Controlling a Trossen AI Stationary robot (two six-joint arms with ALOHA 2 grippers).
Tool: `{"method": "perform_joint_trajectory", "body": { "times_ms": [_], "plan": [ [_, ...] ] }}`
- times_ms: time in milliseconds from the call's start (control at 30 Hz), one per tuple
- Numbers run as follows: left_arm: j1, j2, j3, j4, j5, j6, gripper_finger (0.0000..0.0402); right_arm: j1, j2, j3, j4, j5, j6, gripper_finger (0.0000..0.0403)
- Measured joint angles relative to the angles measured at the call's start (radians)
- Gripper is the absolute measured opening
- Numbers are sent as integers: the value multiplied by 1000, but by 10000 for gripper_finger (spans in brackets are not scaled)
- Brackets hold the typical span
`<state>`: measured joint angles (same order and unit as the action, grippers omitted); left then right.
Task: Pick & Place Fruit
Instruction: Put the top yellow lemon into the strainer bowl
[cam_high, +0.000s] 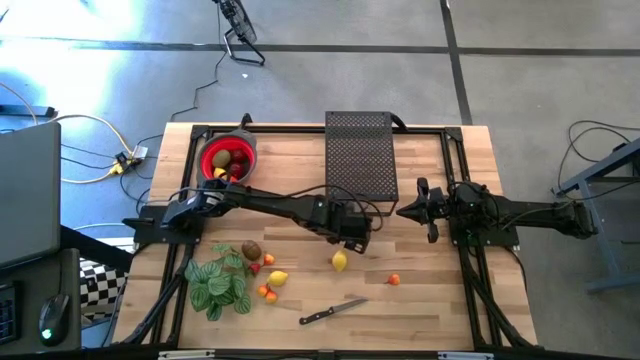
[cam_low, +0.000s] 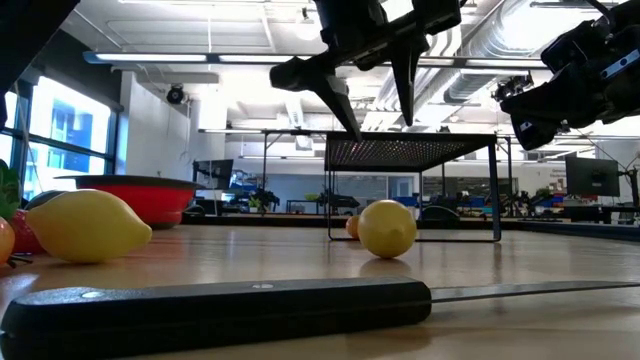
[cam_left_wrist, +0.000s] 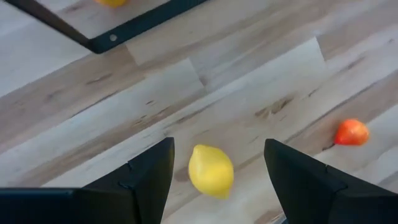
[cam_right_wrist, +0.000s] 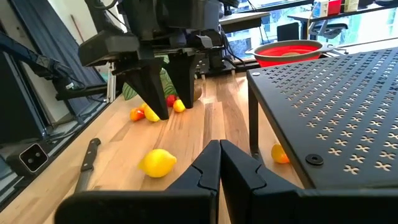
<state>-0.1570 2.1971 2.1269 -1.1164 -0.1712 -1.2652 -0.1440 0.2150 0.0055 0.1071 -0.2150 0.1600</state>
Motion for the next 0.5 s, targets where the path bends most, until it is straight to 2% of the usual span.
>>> {"method": "perform_joint_trajectory", "body": {
  "times_ms": [167, 400, 500],
  "plan": [
    [0, 0, 0, 0, -55, -84, 243, 0, 0, 0, 1, 2, 0, 2],
    [-18, 11, -18, 11, -43, -145, 243, 0, 0, 0, 1, 2, 25, 2],
    [-42, 35, -13, 31, -14, -126, 243, 0, 0, 0, -2, 2, 43, 2]
  ]
}}
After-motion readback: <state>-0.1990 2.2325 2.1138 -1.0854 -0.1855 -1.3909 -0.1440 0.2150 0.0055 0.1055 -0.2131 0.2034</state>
